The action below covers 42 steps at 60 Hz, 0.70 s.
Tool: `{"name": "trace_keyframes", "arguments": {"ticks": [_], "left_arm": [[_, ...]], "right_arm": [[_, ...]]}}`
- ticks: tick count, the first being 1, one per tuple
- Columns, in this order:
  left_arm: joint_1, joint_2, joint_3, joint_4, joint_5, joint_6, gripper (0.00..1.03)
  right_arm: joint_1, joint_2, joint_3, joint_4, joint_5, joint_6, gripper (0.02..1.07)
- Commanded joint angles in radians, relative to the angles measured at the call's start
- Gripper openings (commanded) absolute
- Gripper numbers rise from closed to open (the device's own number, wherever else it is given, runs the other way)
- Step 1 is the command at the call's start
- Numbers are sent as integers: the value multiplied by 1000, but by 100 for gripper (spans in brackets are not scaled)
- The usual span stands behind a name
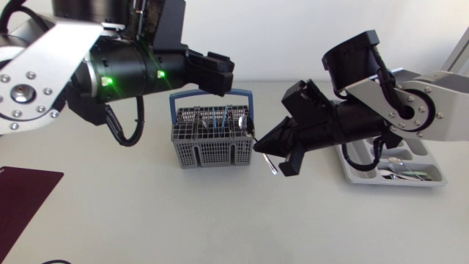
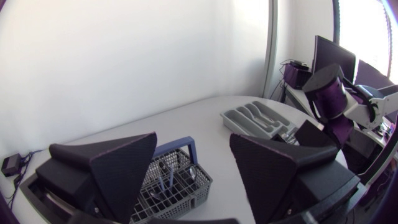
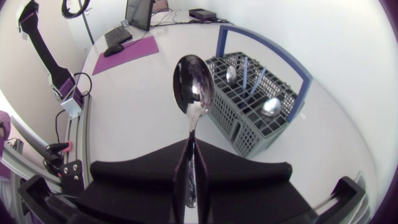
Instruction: Transfer all utensils from the basket to the drawer tray.
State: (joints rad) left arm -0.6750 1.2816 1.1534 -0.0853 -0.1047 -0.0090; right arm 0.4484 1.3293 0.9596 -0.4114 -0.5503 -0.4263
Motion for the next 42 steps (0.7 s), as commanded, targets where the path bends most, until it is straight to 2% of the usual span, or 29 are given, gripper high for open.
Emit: {"name": "trace_keyframes", "arguments": {"ticks": [1, 13, 27, 42], "left_arm": [[32, -22, 37, 5, 5, 27, 87], [78, -28, 12, -5, 7, 43, 86], [78, -5, -24, -22, 8, 64, 87], [29, 64, -24, -31, 16, 70, 87]], "right_arm": [[-66, -5, -36, -43, -25, -101, 8], [-304, 8, -42, -170, -76, -370, 8], [-596, 110, 22, -356, -97, -758, 8], [-815, 237, 85, -392, -22, -1049, 8]]}}
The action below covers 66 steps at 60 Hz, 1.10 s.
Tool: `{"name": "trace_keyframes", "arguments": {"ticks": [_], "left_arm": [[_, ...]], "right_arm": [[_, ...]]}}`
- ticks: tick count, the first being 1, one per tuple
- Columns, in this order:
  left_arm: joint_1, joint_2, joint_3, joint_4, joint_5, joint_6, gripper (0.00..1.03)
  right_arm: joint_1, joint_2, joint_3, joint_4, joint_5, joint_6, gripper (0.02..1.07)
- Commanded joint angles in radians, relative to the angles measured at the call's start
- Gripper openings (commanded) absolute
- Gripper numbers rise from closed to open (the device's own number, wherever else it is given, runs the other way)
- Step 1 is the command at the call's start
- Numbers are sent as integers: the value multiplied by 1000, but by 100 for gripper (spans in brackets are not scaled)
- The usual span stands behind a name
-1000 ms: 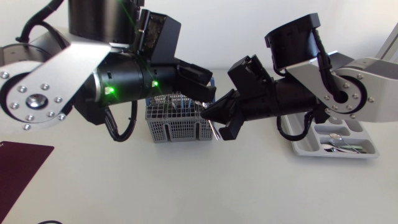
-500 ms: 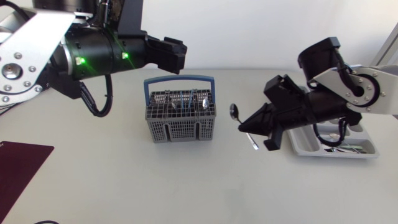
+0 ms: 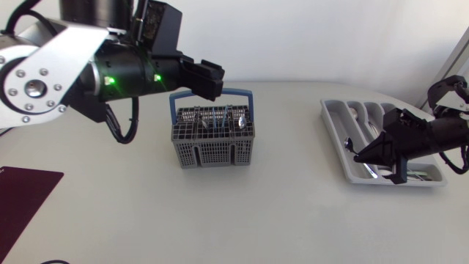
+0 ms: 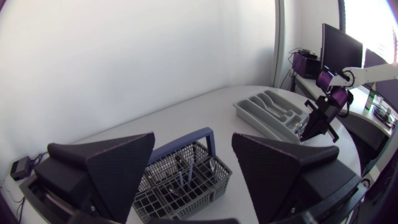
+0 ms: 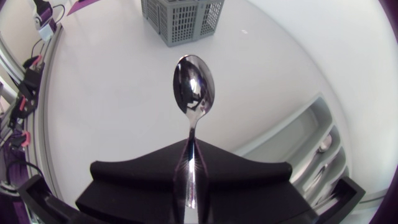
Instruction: Transfer all utensils from the basket to the drawer tray.
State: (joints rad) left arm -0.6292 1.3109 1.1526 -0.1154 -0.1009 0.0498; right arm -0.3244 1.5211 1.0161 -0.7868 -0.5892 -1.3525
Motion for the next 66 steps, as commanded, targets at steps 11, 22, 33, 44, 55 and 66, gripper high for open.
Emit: {"name": "trace_keyframes", "arguments": {"ticks": [11, 22, 33, 44, 55, 66], "left_arm": [[-37, 70, -22, 5, 12, 12, 87], [-46, 76, -27, 6, 12, 10, 87], [-55, 74, -40, 14, 12, 7, 87], [-69, 74, -40, 17, 12, 7, 87], [-75, 73, -40, 17, 12, 7, 87], [-78, 70, -40, 17, 10, 9, 87]], "right_arm": [[-156, 140, 90, -9, 75, -280, 8], [-248, 257, 156, 83, 158, -375, 8], [-303, 356, 157, 225, 232, -448, 8], [-323, 398, 122, 334, 276, -497, 8], [-347, 386, 105, 389, 266, -505, 41], [-392, 346, 142, 334, 203, -504, 52]]}}
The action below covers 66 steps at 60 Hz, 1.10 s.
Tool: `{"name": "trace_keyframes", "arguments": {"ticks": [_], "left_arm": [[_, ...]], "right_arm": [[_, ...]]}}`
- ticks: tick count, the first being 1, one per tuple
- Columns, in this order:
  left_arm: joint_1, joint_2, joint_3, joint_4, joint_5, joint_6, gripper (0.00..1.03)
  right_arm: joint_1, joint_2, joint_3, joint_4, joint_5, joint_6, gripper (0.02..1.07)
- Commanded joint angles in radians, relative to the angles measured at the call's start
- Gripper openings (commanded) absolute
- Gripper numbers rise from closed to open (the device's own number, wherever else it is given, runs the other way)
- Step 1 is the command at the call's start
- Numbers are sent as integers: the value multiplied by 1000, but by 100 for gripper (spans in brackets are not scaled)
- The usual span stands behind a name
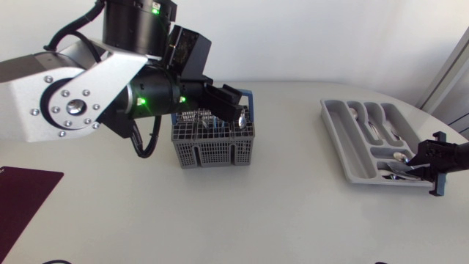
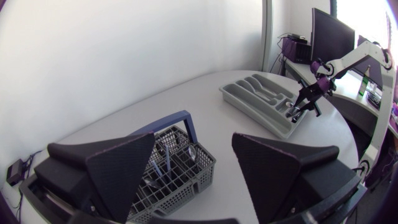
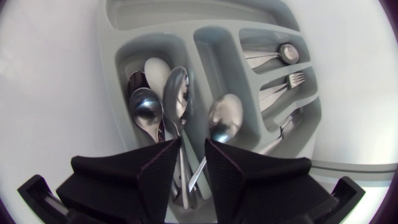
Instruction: Transfer all utensils from the basket to the drawer tray.
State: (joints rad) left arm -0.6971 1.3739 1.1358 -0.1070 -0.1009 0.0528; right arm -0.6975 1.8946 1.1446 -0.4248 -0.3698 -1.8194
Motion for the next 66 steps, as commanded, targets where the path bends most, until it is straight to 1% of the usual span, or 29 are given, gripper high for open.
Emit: {"name": "trace_keyframes", "arguments": {"ticks": [1, 12, 22, 27, 44, 50, 56, 60, 66], "left_arm": [[-10, 7, -24, 9, 10, 5, 87], [-16, 8, -22, 9, 10, 5, 87], [-16, 8, -22, 9, 10, 5, 87], [-18, 8, -22, 9, 12, 5, 87], [-22, 8, -22, 9, 12, 5, 87], [-22, 8, -24, 9, 10, 5, 87], [-22, 5, -25, 9, 10, 5, 87], [-22, 4, -25, 9, 10, 5, 87], [-22, 4, -25, 9, 10, 5, 87]], "right_arm": [[-22, -28, 21, -38, -26, -37, 52], [-45, -20, 75, -126, -63, -29, 52], [-46, 32, 116, -131, -60, 42, 51], [-48, 66, 147, -154, -52, 74, 51], [-51, 130, 175, -189, -52, 143, 50], [-51, 150, 173, -192, -50, 154, 41], [-51, 167, 175, -192, -50, 160, 29], [-51, 170, 176, -192, -49, 169, 25], [-51, 172, 178, -192, -50, 169, 13]]}}
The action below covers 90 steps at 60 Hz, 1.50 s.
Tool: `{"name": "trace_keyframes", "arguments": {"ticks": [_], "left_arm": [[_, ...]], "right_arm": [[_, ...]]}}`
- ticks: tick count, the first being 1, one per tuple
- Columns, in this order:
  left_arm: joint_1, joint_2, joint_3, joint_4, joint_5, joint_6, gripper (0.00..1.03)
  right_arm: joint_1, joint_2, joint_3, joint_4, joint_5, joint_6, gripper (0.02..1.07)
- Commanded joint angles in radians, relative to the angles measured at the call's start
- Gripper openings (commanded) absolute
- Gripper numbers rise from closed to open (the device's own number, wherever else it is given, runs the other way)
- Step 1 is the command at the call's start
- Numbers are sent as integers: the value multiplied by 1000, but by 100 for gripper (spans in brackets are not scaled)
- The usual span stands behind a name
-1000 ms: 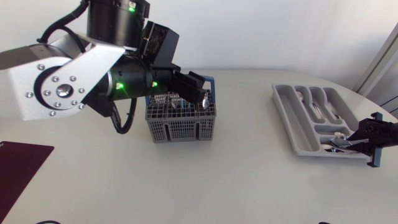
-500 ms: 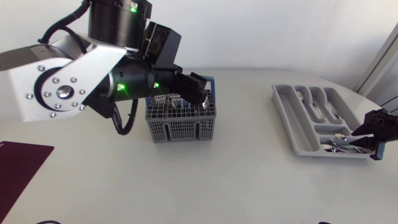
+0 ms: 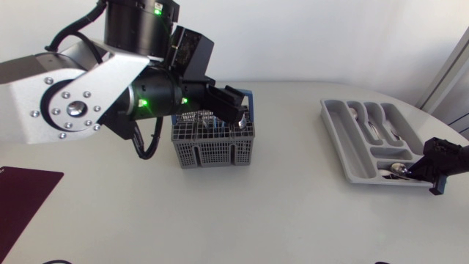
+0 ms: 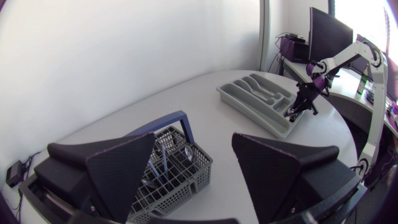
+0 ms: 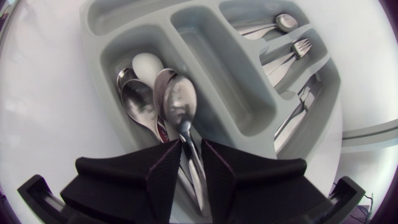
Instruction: Transfer all utensils from the basket to the drawer tray.
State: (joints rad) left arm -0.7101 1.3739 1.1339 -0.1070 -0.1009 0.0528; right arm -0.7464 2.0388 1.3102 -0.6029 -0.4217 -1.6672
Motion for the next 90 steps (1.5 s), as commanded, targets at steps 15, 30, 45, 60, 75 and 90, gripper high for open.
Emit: {"name": "trace_keyframes", "arguments": {"ticks": [15, 30, 45, 60, 75, 90], "left_arm": [[-9, 4, -25, 9, 10, 5, 87], [-9, 2, -28, 10, 10, 5, 87], [-9, -3, -29, 10, 10, 5, 87], [-9, -6, -33, 9, 10, 7, 87], [-14, 21, -26, 7, 10, 1, 87], [9, 140, 0, 12, 52, -5, 86]], "right_arm": [[-14, -11, 20, -46, -5, -8, 9], [-24, -66, -29, -77, -28, -115, 9], [-11, -94, -106, 2, -6, -164, 29], [-24, -169, -111, -9, -55, -164, 65], [-7, -239, 23, -255, -163, 17, 74], [71, -299, -26, -330, -284, 222, 74]]}}
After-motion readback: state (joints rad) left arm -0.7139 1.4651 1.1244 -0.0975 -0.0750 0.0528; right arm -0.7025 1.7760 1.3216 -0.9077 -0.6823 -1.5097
